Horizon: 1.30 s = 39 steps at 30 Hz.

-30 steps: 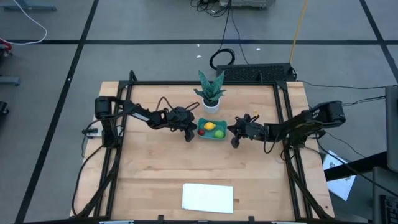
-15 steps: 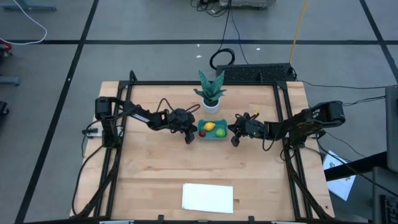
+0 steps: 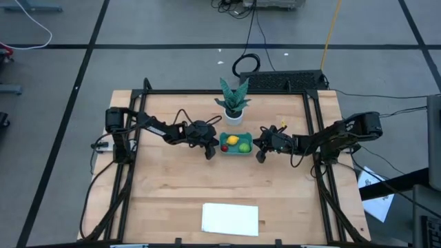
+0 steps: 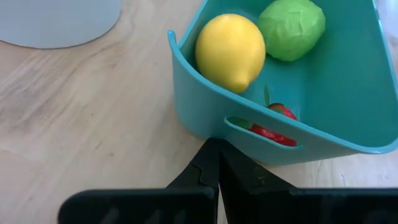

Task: Pick and placing Produce into tupperware
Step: Adjust the green bin

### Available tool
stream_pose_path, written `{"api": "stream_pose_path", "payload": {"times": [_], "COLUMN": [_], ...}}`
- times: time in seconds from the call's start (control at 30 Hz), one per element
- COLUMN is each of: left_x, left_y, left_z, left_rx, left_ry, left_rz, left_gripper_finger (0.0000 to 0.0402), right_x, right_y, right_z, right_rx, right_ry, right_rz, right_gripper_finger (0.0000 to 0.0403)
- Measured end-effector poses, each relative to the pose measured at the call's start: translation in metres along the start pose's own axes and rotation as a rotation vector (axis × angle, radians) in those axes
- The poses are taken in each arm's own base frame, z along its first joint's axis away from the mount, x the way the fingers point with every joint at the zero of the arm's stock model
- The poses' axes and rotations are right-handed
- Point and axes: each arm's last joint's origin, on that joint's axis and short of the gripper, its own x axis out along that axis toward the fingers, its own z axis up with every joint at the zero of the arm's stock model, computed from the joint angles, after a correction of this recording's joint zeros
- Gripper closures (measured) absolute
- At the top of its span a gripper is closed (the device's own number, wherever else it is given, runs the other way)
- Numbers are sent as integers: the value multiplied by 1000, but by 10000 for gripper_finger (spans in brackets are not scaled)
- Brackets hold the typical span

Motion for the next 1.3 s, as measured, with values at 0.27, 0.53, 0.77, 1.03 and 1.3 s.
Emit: {"api": "stream_pose_path", "payload": {"times": [0.27, 0.53, 0.77, 1.03, 1.3], "left_x": [0, 0, 0, 1, 1], "left_y": [1, 1, 0, -5, -4], "left_z": [0, 0, 0, -1, -1], "left_rx": [7, 7, 9, 22, 22], "left_ry": [-5, -5, -3, 3, 3], "left_rz": [19, 18, 15, -7, -5], "left_gripper_finger": [401, 401, 401, 401, 401], "right_x": [0, 0, 0, 0, 0], "right_y": [1, 1, 1, 0, 0], "right_z": [-1, -1, -1, -1, -1], "right_rx": [9, 2, 1, -2, -4], "right_ry": [12, 12, 12, 13, 22], "right_rz": [21, 21, 21, 16, 14], "right_gripper_finger": [403, 403, 403, 403, 403]}}
